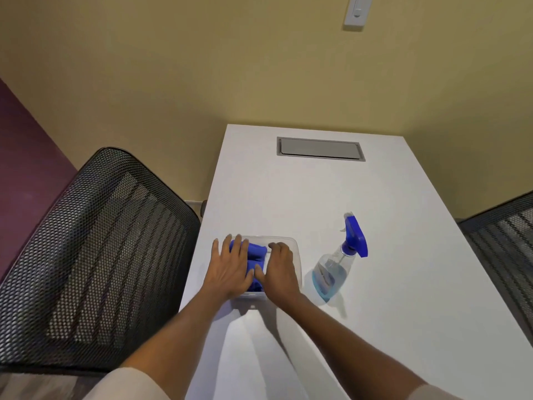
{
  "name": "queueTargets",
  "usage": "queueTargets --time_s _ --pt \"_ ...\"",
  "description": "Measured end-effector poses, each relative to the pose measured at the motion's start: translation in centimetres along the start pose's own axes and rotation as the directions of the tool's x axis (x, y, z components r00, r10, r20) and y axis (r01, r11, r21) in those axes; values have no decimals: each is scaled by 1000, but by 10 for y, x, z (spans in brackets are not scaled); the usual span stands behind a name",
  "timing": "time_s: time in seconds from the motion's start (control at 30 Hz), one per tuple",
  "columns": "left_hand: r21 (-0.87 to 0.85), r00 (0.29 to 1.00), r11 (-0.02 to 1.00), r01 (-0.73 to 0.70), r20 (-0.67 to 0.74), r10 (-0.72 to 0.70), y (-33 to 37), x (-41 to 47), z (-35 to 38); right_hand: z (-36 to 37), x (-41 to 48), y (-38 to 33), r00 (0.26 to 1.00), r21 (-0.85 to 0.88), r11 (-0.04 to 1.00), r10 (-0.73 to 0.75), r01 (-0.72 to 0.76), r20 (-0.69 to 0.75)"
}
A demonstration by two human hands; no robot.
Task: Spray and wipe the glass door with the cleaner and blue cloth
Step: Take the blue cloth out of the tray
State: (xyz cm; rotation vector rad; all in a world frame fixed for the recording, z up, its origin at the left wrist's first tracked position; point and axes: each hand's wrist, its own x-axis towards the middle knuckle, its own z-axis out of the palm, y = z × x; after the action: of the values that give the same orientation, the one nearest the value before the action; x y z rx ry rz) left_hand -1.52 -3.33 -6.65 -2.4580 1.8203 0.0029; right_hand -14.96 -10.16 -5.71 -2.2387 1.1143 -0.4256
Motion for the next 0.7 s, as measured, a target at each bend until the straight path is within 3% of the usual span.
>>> queueTargets --time_s 0.2,0.43,0.57,0.7 --pt "-14 994 999 29 106 -28 -5 14 20 25 45 11 969 -80 981 185 -174 162" --pt "-7 988 1000 26 152 -25 -7 22 29 48 66 23 931 77 953 267 -294 249" --pt "9 988 1000 26 152 -27 -6 23 32 50 71 24 934 145 936 288 -321 210" --pt "-39 992 999 38 120 -33 -9 21 27 37 67 12 964 195 946 239 -258 120"
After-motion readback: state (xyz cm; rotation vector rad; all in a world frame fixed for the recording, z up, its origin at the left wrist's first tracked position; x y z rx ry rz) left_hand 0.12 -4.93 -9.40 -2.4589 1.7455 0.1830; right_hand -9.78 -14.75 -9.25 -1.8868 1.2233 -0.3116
